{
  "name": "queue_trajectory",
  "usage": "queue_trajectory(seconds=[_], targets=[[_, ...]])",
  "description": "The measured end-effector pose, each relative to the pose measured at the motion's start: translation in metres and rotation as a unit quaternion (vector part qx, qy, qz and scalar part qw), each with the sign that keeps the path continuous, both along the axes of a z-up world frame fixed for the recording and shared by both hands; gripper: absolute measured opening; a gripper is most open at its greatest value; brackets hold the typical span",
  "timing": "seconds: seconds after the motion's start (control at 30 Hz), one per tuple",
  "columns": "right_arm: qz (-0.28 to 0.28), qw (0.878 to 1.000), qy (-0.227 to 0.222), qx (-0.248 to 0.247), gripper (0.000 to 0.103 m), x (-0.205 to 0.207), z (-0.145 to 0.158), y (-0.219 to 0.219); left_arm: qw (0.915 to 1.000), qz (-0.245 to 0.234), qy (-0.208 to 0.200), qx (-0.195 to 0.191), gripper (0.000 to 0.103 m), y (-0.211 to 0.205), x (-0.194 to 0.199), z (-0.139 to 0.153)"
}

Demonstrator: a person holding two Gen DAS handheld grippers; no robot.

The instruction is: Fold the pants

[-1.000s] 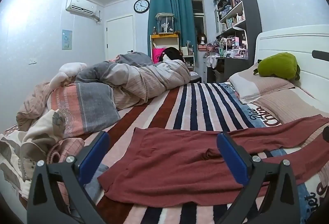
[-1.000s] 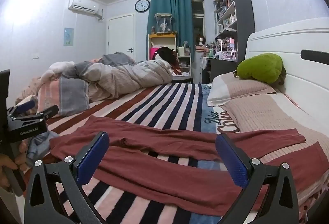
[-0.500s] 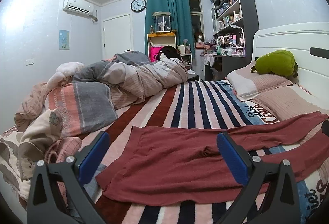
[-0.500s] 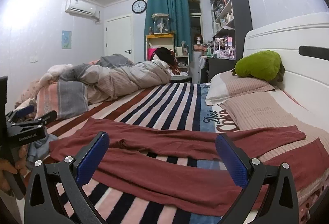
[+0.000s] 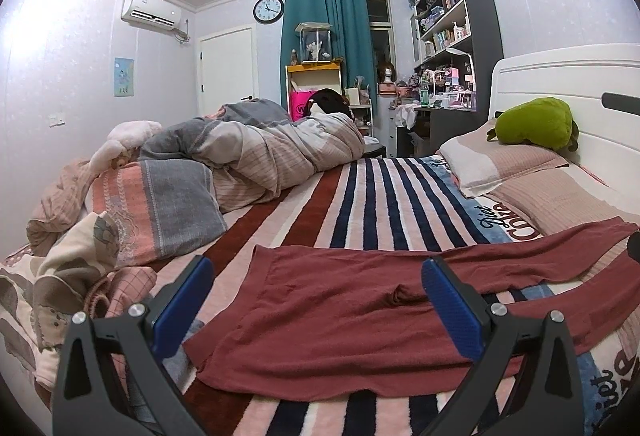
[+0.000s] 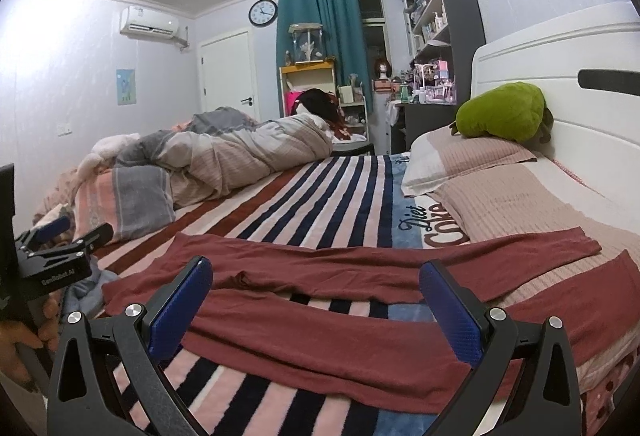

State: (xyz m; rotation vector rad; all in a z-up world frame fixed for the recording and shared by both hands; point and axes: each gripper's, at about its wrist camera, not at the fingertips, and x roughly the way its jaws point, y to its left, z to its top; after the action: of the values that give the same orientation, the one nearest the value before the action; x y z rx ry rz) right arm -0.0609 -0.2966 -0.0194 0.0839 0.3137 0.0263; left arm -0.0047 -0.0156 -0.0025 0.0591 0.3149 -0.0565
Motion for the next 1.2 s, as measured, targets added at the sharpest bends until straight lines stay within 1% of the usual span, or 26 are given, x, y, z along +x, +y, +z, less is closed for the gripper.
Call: queue_trajectory(seconds=[0.9, 1.1, 1.2], targets=[[0.004, 1.0, 0.002, 0.005, 0.103, -0.0003, -0.0006, -0.0012, 0.9998, -0.019, 0.01, -0.005, 0.103, 0.0018, 0.0028, -0.0063], [0.014, 1.0, 0.009, 0.02, 0.103, 0.0, -0.0041, 0.0002, 0.9996, -0.026, 0.012, -0.006, 0.103, 0.0002, 0.0015, -0.0082], [0.019, 0.999, 0.022, 0.03, 0.103, -0.0005, -0.0035, -0.0006, 0.9996, -0.026, 0.012, -0.007, 0.103, -0.0001, 0.0008, -0.008]])
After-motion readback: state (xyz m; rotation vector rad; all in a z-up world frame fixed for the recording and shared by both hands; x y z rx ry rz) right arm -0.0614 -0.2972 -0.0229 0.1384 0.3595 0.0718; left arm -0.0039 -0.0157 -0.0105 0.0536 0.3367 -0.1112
